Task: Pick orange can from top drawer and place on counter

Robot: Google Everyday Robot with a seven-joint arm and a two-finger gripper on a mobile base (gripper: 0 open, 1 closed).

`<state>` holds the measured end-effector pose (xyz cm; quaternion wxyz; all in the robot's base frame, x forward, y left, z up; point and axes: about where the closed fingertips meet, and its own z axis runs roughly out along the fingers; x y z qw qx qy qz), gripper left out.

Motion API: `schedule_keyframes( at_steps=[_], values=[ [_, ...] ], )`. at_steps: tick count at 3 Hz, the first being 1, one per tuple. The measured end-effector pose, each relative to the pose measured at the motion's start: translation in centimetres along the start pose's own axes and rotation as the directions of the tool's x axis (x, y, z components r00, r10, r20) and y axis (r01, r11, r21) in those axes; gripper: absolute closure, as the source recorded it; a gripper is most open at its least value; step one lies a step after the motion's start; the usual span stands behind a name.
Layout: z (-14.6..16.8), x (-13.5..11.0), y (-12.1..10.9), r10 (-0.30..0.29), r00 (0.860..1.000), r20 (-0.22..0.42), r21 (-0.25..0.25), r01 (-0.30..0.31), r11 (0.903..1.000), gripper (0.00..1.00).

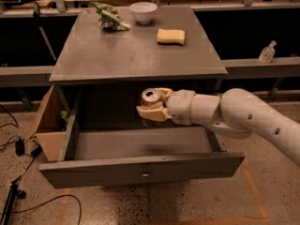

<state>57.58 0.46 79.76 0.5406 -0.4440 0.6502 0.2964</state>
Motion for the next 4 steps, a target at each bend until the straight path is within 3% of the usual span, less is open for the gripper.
schedule_keyframes(
  at_steps=[1, 2, 4],
  values=[
    [-3.4, -3.8, -2.6, -0.017, 1.000, -0.014, 0.051, 0.018, 0.9985, 1.00],
    [-5.2, -7.1, -5.1, -0.054, 0.999, -0.009, 0.059, 0.054, 0.9968, 1.00],
    [-4.9, -12.0, -11.1, -0.124, 0.992, -0.005, -0.006, 0.124, 0.9923, 1.00]
  ],
)
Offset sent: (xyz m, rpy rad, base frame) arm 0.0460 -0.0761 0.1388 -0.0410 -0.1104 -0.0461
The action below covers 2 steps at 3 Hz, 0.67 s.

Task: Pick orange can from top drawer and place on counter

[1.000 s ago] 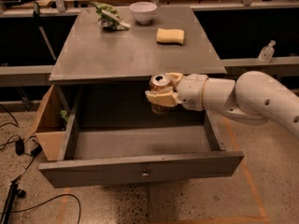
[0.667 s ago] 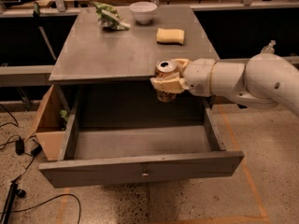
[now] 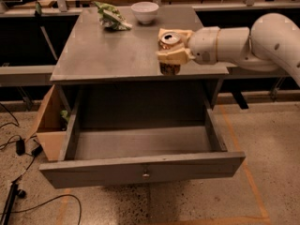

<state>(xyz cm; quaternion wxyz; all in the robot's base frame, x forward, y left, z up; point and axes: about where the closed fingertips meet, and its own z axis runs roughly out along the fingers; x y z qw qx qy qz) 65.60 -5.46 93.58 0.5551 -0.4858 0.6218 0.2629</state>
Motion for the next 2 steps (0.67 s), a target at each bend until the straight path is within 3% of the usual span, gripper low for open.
schedule_keyframes(
  at_steps=[1, 2],
  values=[
    [1.8, -1.0, -3.4, -0.023, 1.000, 0.016, -0.037, 0.023, 0.9990, 1.00],
    [5.4, -1.0, -6.3, -0.009, 0.999, 0.046, -0.067, 0.012, 0.9977, 1.00]
  ],
)
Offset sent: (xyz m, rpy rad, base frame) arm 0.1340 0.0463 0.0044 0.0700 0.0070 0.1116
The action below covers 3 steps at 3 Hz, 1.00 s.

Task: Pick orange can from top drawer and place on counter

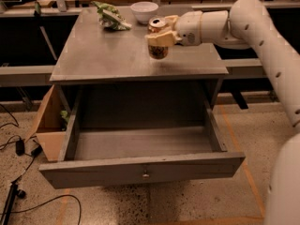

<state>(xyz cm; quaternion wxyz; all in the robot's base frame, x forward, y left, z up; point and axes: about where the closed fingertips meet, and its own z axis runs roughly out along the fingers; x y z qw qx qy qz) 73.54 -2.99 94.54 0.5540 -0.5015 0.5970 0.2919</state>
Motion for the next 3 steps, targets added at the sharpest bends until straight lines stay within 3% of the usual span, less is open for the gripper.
schedule_keyframes(
  at_steps=[1, 3],
  values=[
    [4.9, 0.1, -1.8, 0.026, 0.999, 0.028, -0.071, -0.024, 0.9972, 0.75],
    [10.8, 1.7, -1.7, 0.088, 0.996, -0.005, -0.166, -0.087, 0.9823, 0.29]
  ],
)
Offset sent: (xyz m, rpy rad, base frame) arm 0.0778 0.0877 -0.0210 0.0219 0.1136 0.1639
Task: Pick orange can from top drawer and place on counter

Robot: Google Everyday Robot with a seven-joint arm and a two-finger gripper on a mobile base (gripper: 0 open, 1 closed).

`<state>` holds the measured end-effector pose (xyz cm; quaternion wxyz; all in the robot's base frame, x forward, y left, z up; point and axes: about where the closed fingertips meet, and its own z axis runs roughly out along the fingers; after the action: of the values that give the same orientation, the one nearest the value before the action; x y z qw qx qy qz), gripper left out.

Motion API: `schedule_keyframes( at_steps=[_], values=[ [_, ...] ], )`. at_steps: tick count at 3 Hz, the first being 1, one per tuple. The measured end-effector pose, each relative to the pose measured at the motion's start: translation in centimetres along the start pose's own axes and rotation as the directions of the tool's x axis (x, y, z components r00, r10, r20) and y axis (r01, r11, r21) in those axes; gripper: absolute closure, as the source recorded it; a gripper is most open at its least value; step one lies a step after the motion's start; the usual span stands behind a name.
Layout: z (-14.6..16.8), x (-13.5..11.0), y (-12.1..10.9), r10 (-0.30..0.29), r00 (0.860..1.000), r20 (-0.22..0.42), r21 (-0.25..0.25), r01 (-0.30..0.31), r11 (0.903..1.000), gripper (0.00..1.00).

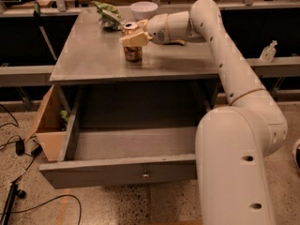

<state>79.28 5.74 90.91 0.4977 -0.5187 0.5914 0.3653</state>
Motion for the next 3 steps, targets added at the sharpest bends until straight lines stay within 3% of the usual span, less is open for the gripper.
schedule_keyframes(
  at_steps=[1, 2, 3],
  values=[
    [1.5, 0.7, -0.2, 0.016, 1.000, 0.002, -0.020, -0.016, 0.9997, 0.05],
    [1.0, 0.8, -0.3, 0.015, 1.000, 0.009, -0.015, -0.015, 0.9998, 0.00],
    [-2.5, 0.2, -0.6, -0.003, 1.000, 0.011, 0.049, 0.003, 0.9988, 0.00]
  ],
)
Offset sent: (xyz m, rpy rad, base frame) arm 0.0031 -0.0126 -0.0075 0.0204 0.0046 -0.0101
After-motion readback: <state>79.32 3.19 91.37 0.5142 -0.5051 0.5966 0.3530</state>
